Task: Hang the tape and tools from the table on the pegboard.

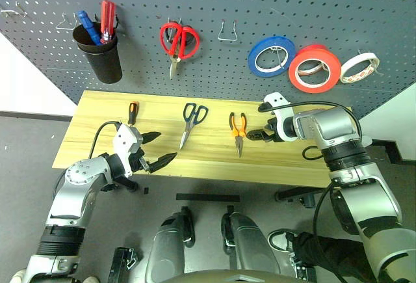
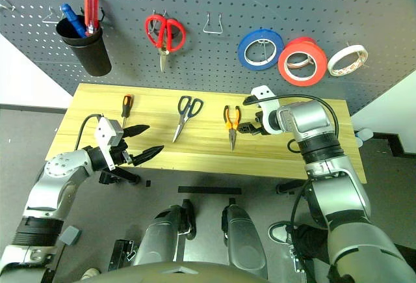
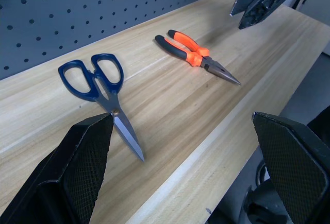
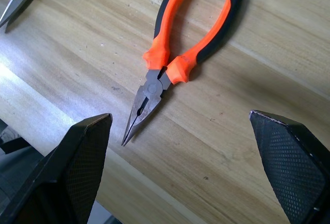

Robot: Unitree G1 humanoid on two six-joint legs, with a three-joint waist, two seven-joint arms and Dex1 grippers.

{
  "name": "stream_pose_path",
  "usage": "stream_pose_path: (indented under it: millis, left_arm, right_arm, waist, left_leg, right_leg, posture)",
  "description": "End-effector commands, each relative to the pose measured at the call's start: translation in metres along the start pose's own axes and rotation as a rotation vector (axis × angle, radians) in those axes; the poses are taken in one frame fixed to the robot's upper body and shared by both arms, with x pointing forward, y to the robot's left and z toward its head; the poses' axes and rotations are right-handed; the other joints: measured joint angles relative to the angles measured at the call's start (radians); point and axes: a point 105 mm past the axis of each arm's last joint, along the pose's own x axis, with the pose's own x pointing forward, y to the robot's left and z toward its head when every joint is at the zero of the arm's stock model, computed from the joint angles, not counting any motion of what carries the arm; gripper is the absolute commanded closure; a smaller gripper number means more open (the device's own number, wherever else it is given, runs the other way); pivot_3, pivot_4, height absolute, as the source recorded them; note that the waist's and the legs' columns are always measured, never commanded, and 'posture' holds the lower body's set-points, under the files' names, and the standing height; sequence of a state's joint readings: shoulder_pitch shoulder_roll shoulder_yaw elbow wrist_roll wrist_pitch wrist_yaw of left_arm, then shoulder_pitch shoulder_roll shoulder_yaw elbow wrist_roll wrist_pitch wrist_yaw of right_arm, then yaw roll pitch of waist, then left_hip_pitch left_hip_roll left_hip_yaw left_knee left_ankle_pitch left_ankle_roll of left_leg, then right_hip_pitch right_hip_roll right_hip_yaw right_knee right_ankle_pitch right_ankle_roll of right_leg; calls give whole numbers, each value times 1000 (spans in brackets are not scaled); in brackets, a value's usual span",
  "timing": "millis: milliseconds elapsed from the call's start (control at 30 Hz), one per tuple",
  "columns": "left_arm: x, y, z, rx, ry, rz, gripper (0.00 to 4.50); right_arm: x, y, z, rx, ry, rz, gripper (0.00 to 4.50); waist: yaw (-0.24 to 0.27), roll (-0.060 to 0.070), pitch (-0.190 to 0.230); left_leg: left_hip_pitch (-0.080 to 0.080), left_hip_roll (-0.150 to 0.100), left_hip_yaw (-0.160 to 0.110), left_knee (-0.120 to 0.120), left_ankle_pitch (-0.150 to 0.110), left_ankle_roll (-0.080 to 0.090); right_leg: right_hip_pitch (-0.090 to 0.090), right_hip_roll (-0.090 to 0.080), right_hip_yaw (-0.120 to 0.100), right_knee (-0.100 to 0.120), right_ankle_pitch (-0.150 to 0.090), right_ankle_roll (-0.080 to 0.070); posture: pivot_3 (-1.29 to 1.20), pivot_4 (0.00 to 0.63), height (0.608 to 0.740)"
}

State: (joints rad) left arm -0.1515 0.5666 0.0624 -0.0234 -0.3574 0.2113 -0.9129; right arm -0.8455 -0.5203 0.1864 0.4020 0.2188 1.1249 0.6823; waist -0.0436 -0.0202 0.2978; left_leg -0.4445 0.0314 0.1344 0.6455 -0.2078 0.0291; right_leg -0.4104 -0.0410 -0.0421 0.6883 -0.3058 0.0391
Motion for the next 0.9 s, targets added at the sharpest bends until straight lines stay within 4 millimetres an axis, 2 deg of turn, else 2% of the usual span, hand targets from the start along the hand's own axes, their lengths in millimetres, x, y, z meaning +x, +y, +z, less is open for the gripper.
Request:
stream_pose_path:
  millis: [33, 367, 600, 700, 900]
  left_arm:
    - [-4, 4, 8, 26, -20, 10, 0]
    - [-5, 7, 8, 35, -14, 21, 0]
    - [-7, 16, 8, 49, -20, 72, 0]
    - [-7, 20, 10, 48, -31, 82, 0]
    - [-10, 26, 15, 37, -36, 54, 0]
  right_arm:
    - [-5, 2, 13, -7, -46, 5, 38]
    - [-3, 2, 13, -20, -46, 7, 38]
    - [7, 8, 17, -3, -31, 8, 38]
    - [14, 11, 23, 49, -39, -12, 38]
    - [21, 2, 35, 202, -79, -90, 38]
  waist:
    - [0, 0, 0]
    - [0, 0, 0]
    - [-1, 0, 0]
    - [-1, 0, 0]
    - [2, 0, 1]
  left_leg:
    - [0, 0, 0, 0, 0, 0]
    - [0, 0, 0, 0, 0, 0]
    - [0, 0, 0, 0, 0, 0]
    - [0, 0, 0, 0, 0, 0]
    - [0, 0, 0, -1, 0, 0]
  right_leg:
    - [0, 0, 0, 0, 0, 0]
    - [0, 0, 0, 0, 0, 0]
    - [0, 0, 0, 0, 0, 0]
    - [0, 0, 0, 0, 0, 0]
    - [-1, -1, 0, 0, 0, 0]
  posture:
    - [0, 215, 740]
    - [6, 215, 740]
    - [14, 225, 740]
    - [23, 244, 740]
    - [31, 296, 740]
